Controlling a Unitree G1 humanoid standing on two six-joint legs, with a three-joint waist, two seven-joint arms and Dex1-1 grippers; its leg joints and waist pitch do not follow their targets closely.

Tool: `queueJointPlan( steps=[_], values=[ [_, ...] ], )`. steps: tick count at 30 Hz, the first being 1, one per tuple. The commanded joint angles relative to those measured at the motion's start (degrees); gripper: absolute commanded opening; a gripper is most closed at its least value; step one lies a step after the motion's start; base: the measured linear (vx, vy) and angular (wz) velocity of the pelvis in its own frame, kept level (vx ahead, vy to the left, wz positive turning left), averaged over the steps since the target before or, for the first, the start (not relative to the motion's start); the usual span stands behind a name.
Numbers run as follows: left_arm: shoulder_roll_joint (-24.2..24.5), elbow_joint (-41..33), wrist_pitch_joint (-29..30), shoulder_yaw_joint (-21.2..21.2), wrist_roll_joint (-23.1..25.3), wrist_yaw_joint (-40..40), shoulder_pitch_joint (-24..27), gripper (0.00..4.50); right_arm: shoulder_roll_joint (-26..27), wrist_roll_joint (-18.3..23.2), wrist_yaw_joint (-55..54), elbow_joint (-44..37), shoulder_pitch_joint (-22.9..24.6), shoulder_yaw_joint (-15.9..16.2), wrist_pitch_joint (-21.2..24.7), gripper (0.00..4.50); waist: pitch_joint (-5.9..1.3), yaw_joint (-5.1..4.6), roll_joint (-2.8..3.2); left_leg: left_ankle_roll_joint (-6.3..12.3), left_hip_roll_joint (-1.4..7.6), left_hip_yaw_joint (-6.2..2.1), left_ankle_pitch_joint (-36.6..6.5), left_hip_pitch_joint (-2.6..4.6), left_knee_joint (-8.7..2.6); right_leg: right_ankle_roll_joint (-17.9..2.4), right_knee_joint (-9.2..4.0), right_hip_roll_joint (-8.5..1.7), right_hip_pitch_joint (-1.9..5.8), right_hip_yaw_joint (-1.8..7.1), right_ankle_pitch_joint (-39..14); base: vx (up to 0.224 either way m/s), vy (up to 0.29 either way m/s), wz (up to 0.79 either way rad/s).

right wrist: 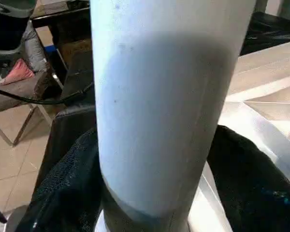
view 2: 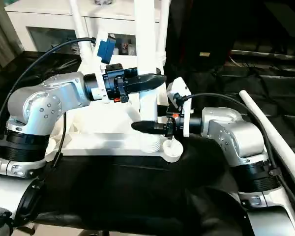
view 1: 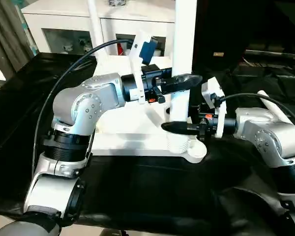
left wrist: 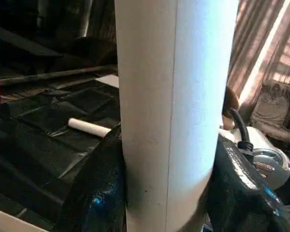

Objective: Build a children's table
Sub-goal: Pick table leg

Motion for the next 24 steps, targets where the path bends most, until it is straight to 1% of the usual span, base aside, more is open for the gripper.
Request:
queueJointPlan(
  steps=[1,3,6,8,13,15,16,17,18,20,21,24],
  values=[
    [0.5,-2.0,0.8,-0.9,-0.7,-0.7,0.2,1.84,-0.6,0.7,0.7,-0.8,-0.1,0.2,0.4,3.19,-4.50,-0.01,-0.96,0.92,1.36,-0.11,-9.6,0.78,-3.66,-10.7,-3.80,-2.51,3.40,1.92,-15.1,0.000,0.000,0.00],
    [0.4,-2.3,0.8,-1.2,-0.6,-0.8,0.3,1.84,-0.6,0.7,0.8,-0.8,0.0,0.1,0.4,3.19,-4.46,-0.05,-0.83,0.94,1.32,-0.09,-9.8,0.81,-3.65,-10.9,-3.81,-2.44,3.36,1.90,-15.1,0.000,0.000,0.00],
    [0.5,-2.3,0.7,-1.6,-0.4,-1.1,0.4,1.84,-0.6,0.8,0.8,-1.1,0.3,0.1,0.6,3.19,-4.48,-0.05,-0.85,0.83,1.27,-0.09,-9.8,0.78,-3.65,-10.7,-3.86,-2.45,3.45,1.89,-15.5,0.000,0.000,0.00],
    [0.5,-2.1,0.6,-1.6,-0.3,-1.3,0.4,1.84,-0.6,0.8,0.7,-1.3,0.4,0.1,0.8,3.19,-4.48,-0.06,-0.72,0.72,1.27,-0.09,-10.1,0.85,-3.62,-10.6,-3.93,-2.44,3.40,1.91,-15.8,0.000,0.000,0.00],
    [0.5,-1.8,0.4,-1.7,-0.1,-1.5,0.3,1.84,-0.6,0.8,0.6,-1.7,0.7,0.1,1.1,3.19,-4.48,-0.10,-0.73,0.62,1.27,-0.12,-10.3,0.81,-3.67,-10.7,-3.90,-2.36,3.44,1.87,-15.4,0.000,0.000,0.00],
    [0.6,-1.6,0.3,-1.8,-0.1,-1.7,0.2,1.84,-0.6,0.8,0.6,-1.8,0.8,0.0,1.2,3.19,-4.52,-0.11,-0.54,0.53,1.26,-0.15,-10.4,0.87,-3.66,-10.8,-3.90,-2.36,3.44,1.87,-15.3,0.000,0.000,0.00],
    [0.6,-1.5,0.3,-1.9,-0.1,-1.7,0.2,1.84,-0.5,0.8,0.6,-1.8,0.8,0.0,1.2,3.19,-4.53,-0.08,-0.32,0.43,1.28,-0.17,-10.6,0.91,-3.64,-10.9,-3.87,-2.36,3.42,1.86,-15.2,0.000,0.000,0.00],
    [0.6,-1.5,0.3,-1.9,0.0,-1.8,0.2,1.84,-0.5,0.8,0.6,-1.8,0.8,0.0,1.3,3.01,-4.52,-0.15,-0.42,0.44,1.28,-0.14,-10.7,0.90,-3.66,-10.9,-3.94,-2.32,3.40,1.87,-15.1,0.000,0.000,0.00],
    [0.7,-1.3,0.2,-1.9,0.0,-1.9,0.2,1.84,-0.5,0.8,0.5,-1.8,0.9,-0.1,1.4,2.90,-4.56,-0.14,-0.35,0.40,1.28,-0.19,-10.6,0.89,-3.66,-11.1,-3.85,-2.34,3.48,1.84,-14.7,0.000,0.000,0.00],
    [0.8,-1.2,0.1,-2.0,0.0,-2.0,0.1,1.84,-0.6,0.9,0.5,-1.8,1.1,-0.1,1.4,2.80,-4.57,-0.12,-0.42,0.49,1.28,-0.18,-10.6,0.92,-3.66,-11.2,-3.82,-2.30,3.49,1.84,-14.3,0.000,0.000,0.00],
    [0.8,-1.0,0.0,-2.0,0.1,-2.1,0.0,1.84,-0.7,1.0,0.6,-1.9,1.2,-0.1,1.5,2.57,-4.59,-0.13,-0.45,0.52,1.26,-0.17,-10.6,0.89,-3.64,-11.2,-3.81,-2.31,3.53,1.84,-14.1,0.000,0.000,0.00],
    [0.7,-0.6,-0.3,-1.9,0.2,-2.2,-0.2,1.83,-0.7,1.2,0.7,-1.9,1.3,0.0,1.8,2.46,-4.61,-0.11,-0.40,0.61,1.26,-0.17,-10.3,0.88,-3.61,-11.6,-3.78,-2.32,3.54,1.85,-13.6,0.000,0.000,0.00]
  ],
)
